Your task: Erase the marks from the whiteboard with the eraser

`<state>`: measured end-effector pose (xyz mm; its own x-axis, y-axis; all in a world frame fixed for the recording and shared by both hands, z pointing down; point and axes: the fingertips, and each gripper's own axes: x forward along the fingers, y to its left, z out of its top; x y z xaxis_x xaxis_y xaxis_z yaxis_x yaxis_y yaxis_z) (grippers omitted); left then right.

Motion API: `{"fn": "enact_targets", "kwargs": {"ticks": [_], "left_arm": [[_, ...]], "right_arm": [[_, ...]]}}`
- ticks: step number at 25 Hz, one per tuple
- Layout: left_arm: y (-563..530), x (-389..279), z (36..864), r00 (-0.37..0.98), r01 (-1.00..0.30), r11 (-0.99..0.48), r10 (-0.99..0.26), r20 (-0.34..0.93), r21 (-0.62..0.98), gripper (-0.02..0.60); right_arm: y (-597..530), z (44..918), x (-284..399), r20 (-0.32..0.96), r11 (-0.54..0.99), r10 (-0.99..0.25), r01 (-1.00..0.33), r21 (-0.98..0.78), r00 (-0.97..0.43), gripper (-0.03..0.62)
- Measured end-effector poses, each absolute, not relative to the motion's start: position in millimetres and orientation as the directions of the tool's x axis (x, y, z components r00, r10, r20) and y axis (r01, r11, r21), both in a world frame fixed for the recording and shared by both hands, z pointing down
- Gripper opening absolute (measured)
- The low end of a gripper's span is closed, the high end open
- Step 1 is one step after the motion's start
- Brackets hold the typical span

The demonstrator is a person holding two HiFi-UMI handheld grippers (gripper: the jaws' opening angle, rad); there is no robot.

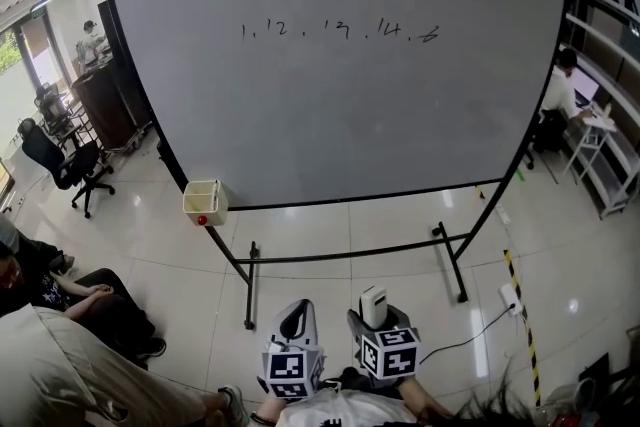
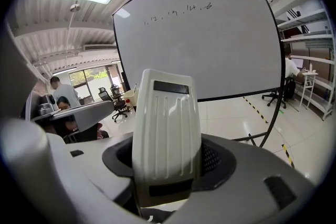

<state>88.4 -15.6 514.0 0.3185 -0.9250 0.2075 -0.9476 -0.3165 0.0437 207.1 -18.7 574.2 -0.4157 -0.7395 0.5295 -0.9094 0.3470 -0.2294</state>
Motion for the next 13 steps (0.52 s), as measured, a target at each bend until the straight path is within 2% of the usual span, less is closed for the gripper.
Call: {"fn": "enact_targets", "kwargs": {"ticks": [13], "left_arm": [[-5.8, 85.5, 516.5, 0.333, -0.943, -0.331, -0.919, 0.209, 0.047, -0.002]], "right_arm": [[-5.4, 580.1, 212.4, 0.540, 0.302, -0.748, -0.922, -0.241, -0.386, 0.279]]}}
